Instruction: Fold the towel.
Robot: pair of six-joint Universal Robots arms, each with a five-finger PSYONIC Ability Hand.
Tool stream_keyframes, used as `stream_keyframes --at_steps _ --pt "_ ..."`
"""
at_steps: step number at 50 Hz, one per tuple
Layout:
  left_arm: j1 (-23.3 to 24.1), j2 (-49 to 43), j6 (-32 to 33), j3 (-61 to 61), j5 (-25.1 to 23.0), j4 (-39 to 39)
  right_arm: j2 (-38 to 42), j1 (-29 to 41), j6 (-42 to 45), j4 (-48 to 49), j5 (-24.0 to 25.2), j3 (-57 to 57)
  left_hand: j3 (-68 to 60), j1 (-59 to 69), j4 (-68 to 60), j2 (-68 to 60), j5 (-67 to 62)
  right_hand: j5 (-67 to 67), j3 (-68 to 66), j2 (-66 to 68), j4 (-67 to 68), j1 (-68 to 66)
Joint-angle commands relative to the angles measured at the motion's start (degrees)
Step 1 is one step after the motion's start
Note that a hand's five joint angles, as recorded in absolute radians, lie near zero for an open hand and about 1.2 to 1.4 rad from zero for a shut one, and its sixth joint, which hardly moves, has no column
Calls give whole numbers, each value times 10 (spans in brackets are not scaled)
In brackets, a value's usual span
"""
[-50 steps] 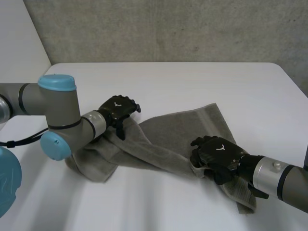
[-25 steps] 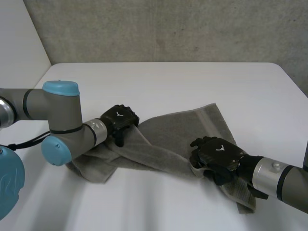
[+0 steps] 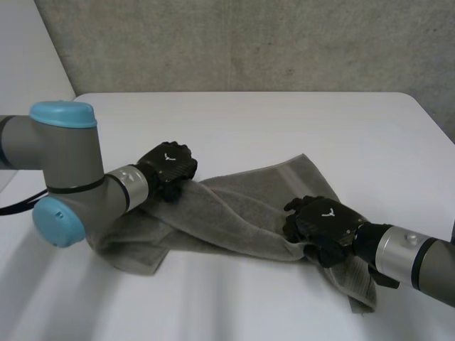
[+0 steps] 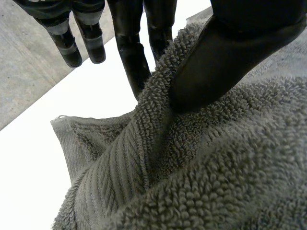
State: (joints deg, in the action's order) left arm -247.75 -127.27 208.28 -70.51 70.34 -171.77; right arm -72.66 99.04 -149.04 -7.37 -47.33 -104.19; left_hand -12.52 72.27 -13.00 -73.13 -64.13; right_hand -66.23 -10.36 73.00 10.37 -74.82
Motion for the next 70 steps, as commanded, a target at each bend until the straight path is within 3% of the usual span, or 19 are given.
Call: stream_keyframes --at_steps 1,9,11,28,33,42,56,62,65,70 --pt "-1 71 -2 -79 -1 0 -42 -3 1 -48 3 14 25 77 30 -69 -59 -38 4 70 -4 -52" --pt "-12 180 -29 -159 -5 -12 -75 -2 1 -92 7 30 25 77 30 -69 -59 -38 4 70 -4 -52" --pt "-16 199 -49 -174 -6 -33 -76 2 1 -92 7 29 25 -205 30 214 224 -38 4 70 -4 -52" --pt "-12 161 -60 -220 -9 -56 -70 -1 2 -92 43 10 25 -254 30 262 272 -38 4 70 -4 -52" --pt "-8 141 -60 -220 -9 -58 -70 -1 2 -90 42 5 25 -244 30 252 262 -38 4 70 -4 -52" --pt "-10 150 -60 -228 -8 -56 -70 -5 2 -88 42 -4 25 77 30 -68 -58 -38 4 70 -4 -52" --pt "-30 230 -55 -271 -4 -41 -74 -31 54 -131 35 6 25 77 30 -69 -59 -38 4 70 -4 -52" --pt "-61 267 -52 -286 -5 -5 -64 -47 143 -206 27 28 25 77 30 -69 -59 -38 4 70 -4 -52" --pt "-63 265 -51 -281 -5 -4 -36 -47 188 -227 10 63 25 77 30 -69 -59 -38 4 70 -4 -52" --pt "-56 234 -56 -196 -1 -15 25 -17 145 -220 -53 185 25 77 30 -69 -59 -38 4 70 -4 -52"
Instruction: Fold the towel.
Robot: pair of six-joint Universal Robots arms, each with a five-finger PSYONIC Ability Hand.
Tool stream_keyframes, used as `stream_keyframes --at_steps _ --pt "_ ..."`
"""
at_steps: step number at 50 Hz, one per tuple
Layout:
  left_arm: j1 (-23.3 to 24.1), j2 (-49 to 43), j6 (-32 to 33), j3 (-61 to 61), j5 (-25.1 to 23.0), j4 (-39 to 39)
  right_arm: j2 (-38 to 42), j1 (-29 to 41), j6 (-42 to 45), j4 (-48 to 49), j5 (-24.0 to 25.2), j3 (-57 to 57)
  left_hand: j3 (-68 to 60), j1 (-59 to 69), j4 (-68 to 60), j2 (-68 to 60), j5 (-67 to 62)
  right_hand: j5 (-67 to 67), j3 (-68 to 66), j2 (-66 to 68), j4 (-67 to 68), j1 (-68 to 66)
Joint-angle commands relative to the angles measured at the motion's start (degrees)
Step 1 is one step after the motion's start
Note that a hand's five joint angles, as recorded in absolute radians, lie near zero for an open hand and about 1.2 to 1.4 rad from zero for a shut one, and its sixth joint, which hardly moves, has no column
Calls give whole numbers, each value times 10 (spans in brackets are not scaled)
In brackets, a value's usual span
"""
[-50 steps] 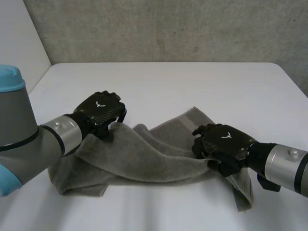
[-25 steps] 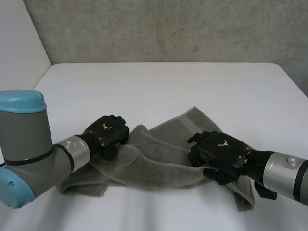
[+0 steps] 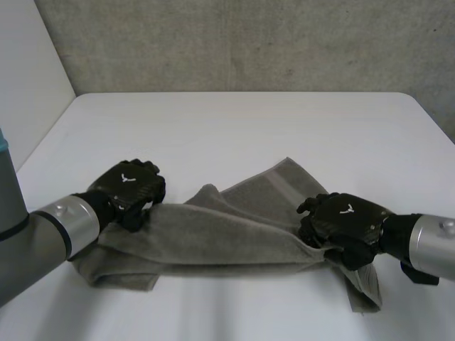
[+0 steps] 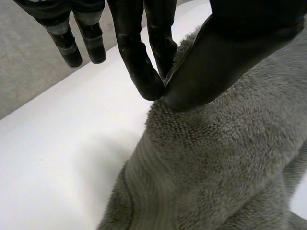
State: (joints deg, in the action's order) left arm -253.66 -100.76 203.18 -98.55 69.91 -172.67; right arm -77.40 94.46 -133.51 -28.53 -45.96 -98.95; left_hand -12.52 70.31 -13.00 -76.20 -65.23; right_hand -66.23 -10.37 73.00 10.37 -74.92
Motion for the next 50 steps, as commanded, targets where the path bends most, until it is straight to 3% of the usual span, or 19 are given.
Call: stream_keyframes --at_steps 1,2,6,10,15,20,24,27,32,36,43,50 --pt "4 -31 -5 85 3 -6 91 59 -37 3 -85 188 25 97 30 -38 -48 -38 4 70 -4 -51" --pt "7 -51 -11 127 7 -13 91 59 -37 3 -85 189 25 97 30 -38 -48 -38 4 70 -4 -51" --pt "24 -77 -38 228 32 -21 117 121 -119 57 -139 382 25 97 30 -38 -48 -38 4 70 -4 -51" --pt "44 -78 -94 372 94 -55 103 129 -216 158 -186 534 25 97 30 -38 -48 -38 4 70 -4 -51" --pt "39 -39 -131 427 128 -132 19 125 -313 282 -182 536 25 97 30 -38 -48 -38 4 70 -4 -51" --pt "34 40 -132 364 120 -188 -27 116 -343 296 -127 451 25 97 30 -38 -48 -38 4 70 -4 -51" --pt "30 70 -130 251 94 -232 -66 100 -308 285 -71 343 25 97 30 -38 -48 -38 4 70 -4 -51" --pt "25 75 -125 169 70 -249 -71 87 -288 279 -55 306 25 97 30 -38 -48 -38 4 70 -4 -51" --pt "4 72 -92 53 31 -255 -69 65 -174 259 -20 167 25 97 30 -38 -48 -38 4 70 -4 -51" --pt "5 50 -35 -43 8 -278 -65 61 -111 258 -21 107 25 97 30 -38 -48 -38 4 70 -4 -51" --pt "10 -28 -4 -100 10 -289 0 48 31 259 -26 -12 25 97 30 -38 -48 -38 4 70 -4 -51" --pt "36 -80 -1 -105 15 -282 37 45 49 260 -24 -41 25 97 30 -38 -48 -38 4 70 -4 -51"
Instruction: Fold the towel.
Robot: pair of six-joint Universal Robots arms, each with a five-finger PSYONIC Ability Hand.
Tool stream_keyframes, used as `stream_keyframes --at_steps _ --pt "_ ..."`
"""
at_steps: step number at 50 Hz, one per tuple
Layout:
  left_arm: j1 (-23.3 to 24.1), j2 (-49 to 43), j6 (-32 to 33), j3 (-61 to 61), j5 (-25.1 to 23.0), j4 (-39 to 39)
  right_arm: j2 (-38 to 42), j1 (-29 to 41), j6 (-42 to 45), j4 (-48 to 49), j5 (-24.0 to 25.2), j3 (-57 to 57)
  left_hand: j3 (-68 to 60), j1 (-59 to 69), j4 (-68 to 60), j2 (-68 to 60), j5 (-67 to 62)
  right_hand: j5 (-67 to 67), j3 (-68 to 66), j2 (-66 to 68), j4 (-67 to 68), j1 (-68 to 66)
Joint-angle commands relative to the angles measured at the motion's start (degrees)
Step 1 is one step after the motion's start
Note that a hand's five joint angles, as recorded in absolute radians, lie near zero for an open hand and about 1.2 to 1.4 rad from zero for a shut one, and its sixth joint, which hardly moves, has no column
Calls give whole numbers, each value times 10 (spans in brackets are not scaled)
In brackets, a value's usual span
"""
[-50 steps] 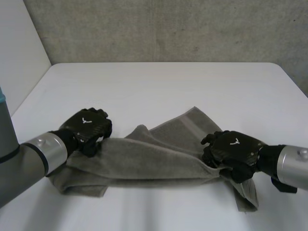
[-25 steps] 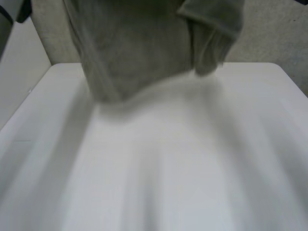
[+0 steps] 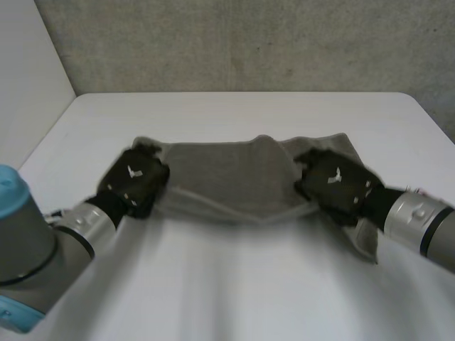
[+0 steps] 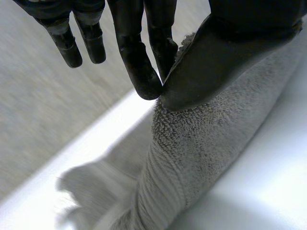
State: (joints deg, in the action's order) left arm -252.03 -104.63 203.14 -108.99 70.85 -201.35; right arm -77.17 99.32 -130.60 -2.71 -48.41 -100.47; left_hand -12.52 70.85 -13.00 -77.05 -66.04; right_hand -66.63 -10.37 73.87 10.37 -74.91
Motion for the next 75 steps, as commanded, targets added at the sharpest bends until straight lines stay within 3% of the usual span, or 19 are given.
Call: stream_keyframes --at_steps 1,8,10,11,12,21,42,53,56,57,58,59,60,75 --pt "23 -45 1 -2 7 4 33 -4 18 2 -1 -27 25 92 30 -29 -40 -34 4 61 -4 -51" --pt "32 -44 0 -3 35 4 17 -5 -12 2 -26 -29 25 92 30 -29 -40 21 4 6 -4 4" --pt "36 -44 0 -3 42 4 5 -8 -53 2 -40 -38 25 92 30 -29 -40 394 4 -367 -4 377" --pt "38 -42 0 -6 49 4 4 -8 -53 2 -40 -38 25 92 30 -29 -40 396 4 -369 -4 379" --pt "39 -39 0 -10 54 4 0 -11 -75 4 -49 -44 25 92 30 -29 -40 488 4 -460 -4 471" --pt "40 -15 0 -29 63 4 -1 -23 -204 34 -68 -85 25 92 30 -29 -40 499 4 -471 -4 482" --pt "37 46 -5 -83 65 4 9 -45 -333 205 -71 -178 25 53 30 9 -1 485 4 -458 -4 468" --pt "34 45 -7 -86 64 5 72 -38 -395 273 -133 -146 25 50 30 12 2 484 4 -456 -4 467" --pt "34 45 -7 -86 64 4 91 -38 -394 272 -145 -133 25 -53 30 115 105 484 4 -456 -4 467" --pt "34 45 -6 -86 64 4 97 -40 -394 270 -146 -128 25 -193 30 255 245 484 4 -456 -4 467" --pt "34 45 -6 -86 64 4 97 -40 -394 270 -146 -128 25 -194 30 256 246 484 4 -456 -4 467" --pt "35 45 -7 -86 65 4 97 -42 -392 270 -145 -127 25 -361 30 423 413 484 4 -456 -4 467" --pt "34 45 -6 -86 65 4 92 -46 -389 269 -144 -130 25 -429 30 491 481 484 4 -456 -4 467" --pt "32 43 -7 -93 65 1 14 -73 -389 259 -110 -162 25 -447 30 509 498 487 4 -460 -4 470"
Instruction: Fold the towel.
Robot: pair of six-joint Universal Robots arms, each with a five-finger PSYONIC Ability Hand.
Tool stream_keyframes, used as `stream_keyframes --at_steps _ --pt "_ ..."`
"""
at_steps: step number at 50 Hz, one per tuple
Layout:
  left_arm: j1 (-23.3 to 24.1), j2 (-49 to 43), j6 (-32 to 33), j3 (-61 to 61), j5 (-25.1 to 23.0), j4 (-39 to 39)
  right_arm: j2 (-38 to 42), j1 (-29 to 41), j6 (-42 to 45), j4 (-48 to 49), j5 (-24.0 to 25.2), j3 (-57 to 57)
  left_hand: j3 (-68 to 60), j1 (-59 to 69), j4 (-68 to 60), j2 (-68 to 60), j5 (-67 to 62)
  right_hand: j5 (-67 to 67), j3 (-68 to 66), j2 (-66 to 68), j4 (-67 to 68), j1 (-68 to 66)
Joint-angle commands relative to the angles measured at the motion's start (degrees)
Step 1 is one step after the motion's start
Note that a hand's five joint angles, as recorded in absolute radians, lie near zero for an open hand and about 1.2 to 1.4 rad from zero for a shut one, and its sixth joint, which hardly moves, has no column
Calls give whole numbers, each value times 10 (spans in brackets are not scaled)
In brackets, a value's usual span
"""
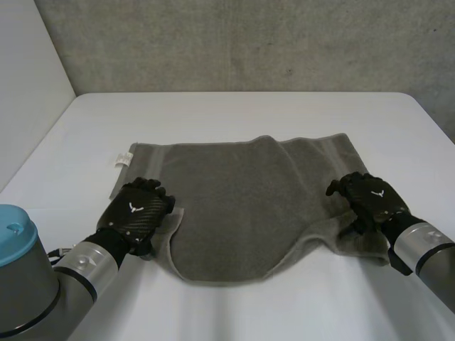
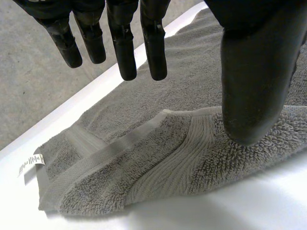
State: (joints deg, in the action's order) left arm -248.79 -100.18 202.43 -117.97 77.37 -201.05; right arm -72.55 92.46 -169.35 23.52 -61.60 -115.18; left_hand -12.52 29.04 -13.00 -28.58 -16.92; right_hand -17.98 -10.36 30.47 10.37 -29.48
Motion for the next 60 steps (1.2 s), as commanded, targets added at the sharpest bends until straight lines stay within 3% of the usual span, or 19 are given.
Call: stream_keyframes --at_steps 1,18,23,25,30,36,44,56,60 --pt "0 -2 0 -3 0 -2 -35 -4 -1 -3 27 -16 25 -28 30 24 7 1 4 -26 -4 16" --pt "-8 -8 6 20 -19 -1 -55 18 -2 -32 62 -46 25 -32 30 27 11 1 4 -26 -4 16" --pt "-9 -27 14 47 -73 23 -59 22 1 -42 73 -46 25 -32 30 27 11 2 4 -27 -4 17" --pt "-10 -43 34 70 -116 70 -59 23 1 -42 74 -45 25 -32 30 27 11 2 4 -27 -4 17" --pt "-17 -56 96 95 -145 156 -56 22 2 -43 74 -43 25 -32 30 27 11 4 4 -29 -4 19" --pt "-55 -62 188 112 -149 212 -57 22 2 -44 75 -42 25 -32 30 27 11 6 4 -31 -4 21" --pt "-85 -88 260 128 -149 237 -57 22 2 -44 75 -41 25 -37 30 32 16 6 4 -31 -4 21" --pt "-93 -83 304 118 -147 279 -58 22 2 -44 75 -41 25 -30 30 26 9 7 4 -32 -4 22" --pt "-119 -59 304 105 -144 280 -58 22 7 -44 75 -41 25 2 30 -6 -23 9 4 -34 -4 24"
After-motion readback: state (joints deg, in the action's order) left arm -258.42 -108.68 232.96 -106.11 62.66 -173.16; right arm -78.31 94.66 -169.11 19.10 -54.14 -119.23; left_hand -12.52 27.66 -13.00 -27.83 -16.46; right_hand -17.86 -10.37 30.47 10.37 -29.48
